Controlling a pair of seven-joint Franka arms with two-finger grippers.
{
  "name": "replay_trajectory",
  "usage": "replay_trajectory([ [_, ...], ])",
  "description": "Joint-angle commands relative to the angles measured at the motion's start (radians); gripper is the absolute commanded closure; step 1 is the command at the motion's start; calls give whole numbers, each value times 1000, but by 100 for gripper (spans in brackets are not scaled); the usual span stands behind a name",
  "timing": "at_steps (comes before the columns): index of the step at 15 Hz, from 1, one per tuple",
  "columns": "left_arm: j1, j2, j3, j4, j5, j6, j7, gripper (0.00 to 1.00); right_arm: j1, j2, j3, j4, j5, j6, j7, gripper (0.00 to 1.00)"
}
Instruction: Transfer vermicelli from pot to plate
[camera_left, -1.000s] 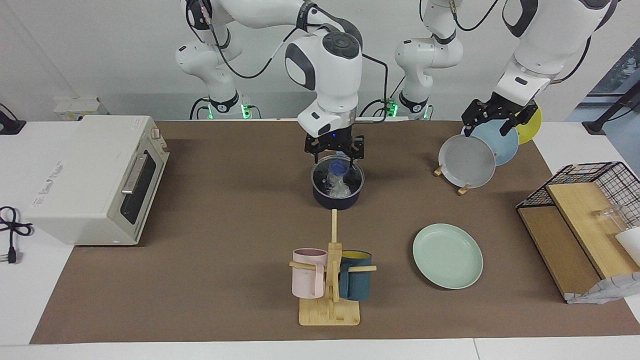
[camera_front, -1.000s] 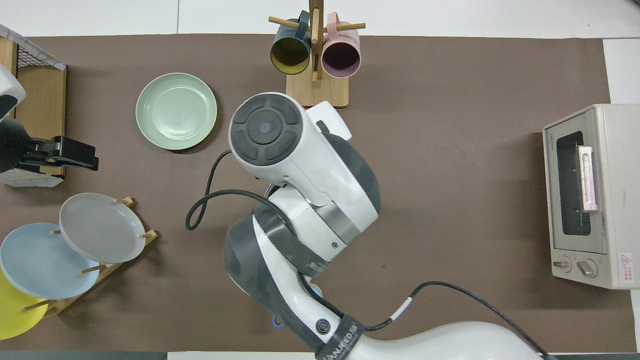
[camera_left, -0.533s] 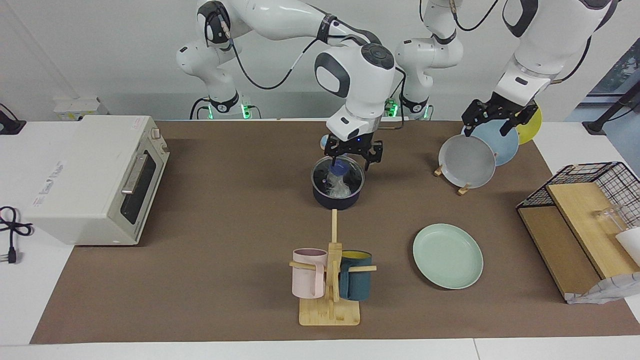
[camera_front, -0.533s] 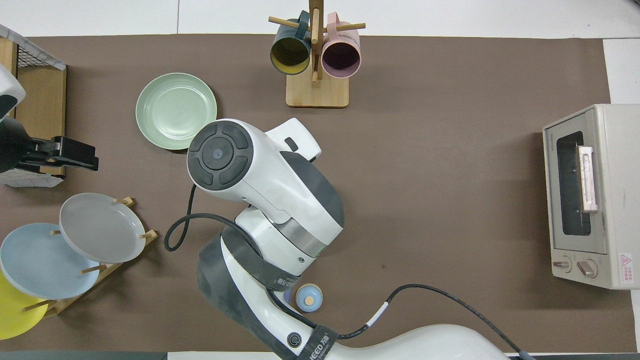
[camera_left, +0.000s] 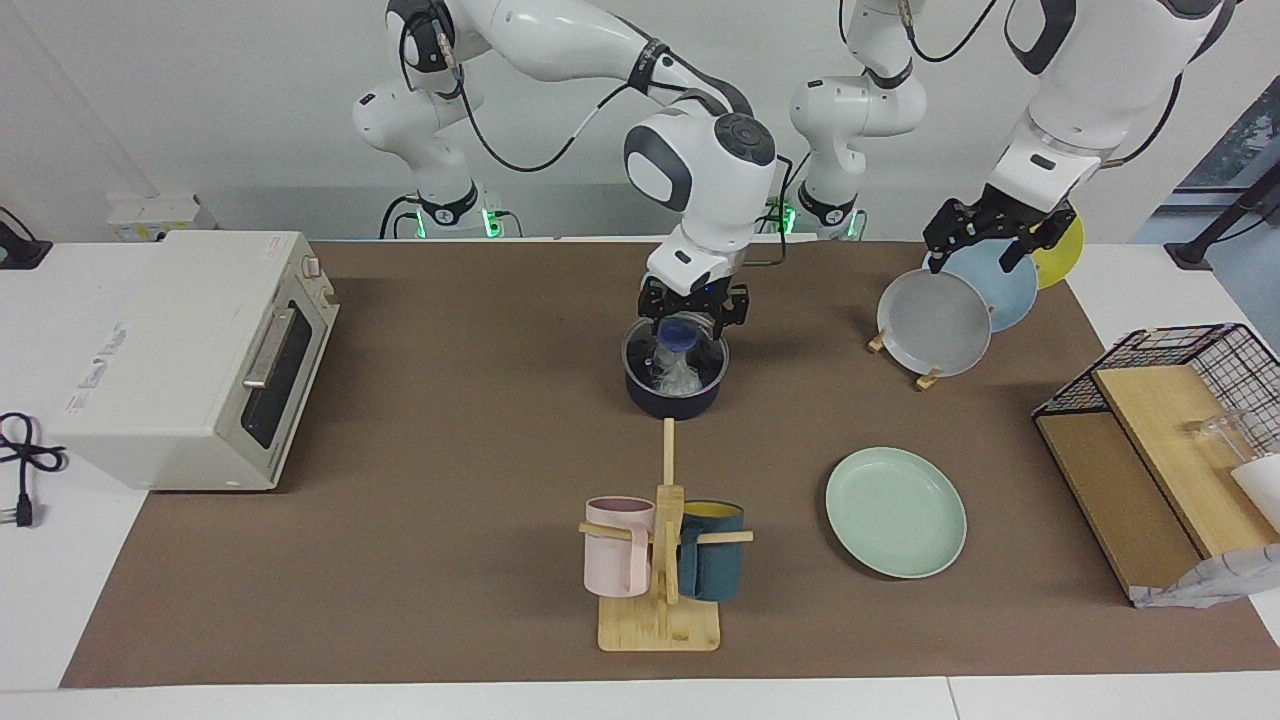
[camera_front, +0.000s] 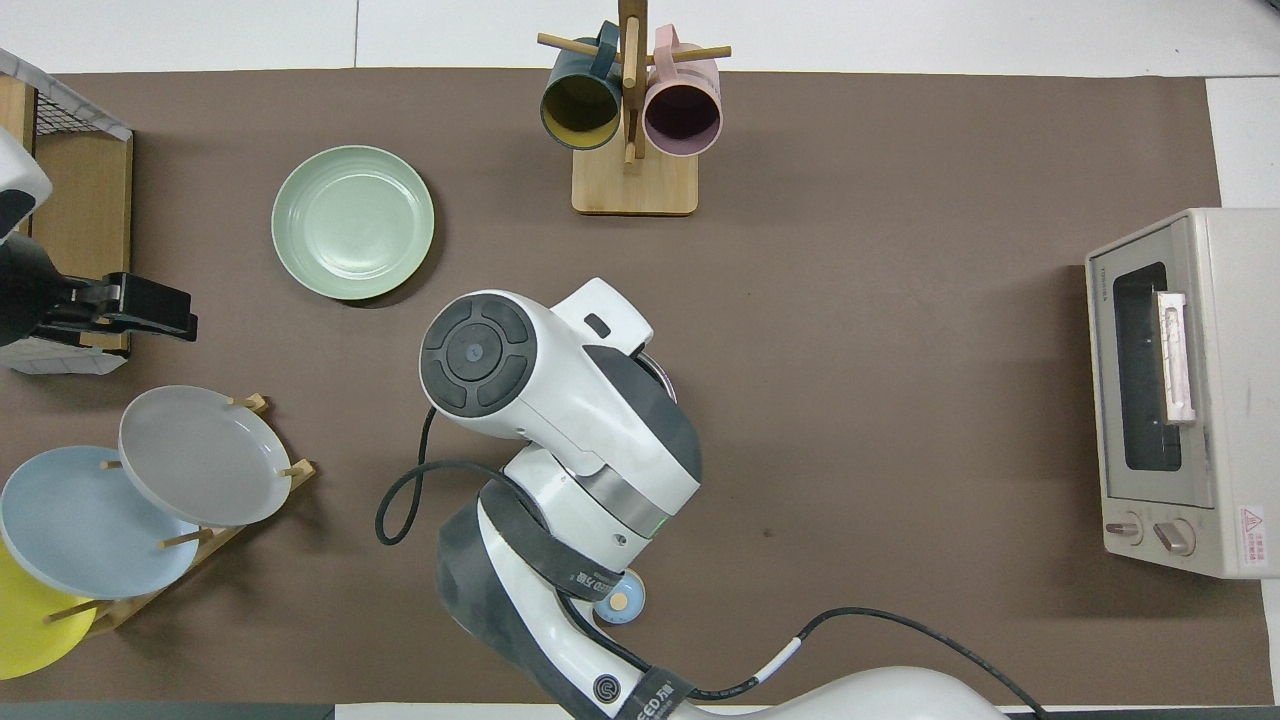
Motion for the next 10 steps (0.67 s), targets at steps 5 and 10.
replay_trajectory([
  [5,4,-9,-3,4,19,-15,-2,0,-8,-83,8,-179,27,121,-81,0],
  [10,4,-7,-2,4,18,-15,-2,0,-15,-86,8,-185,27,122,-117,8],
])
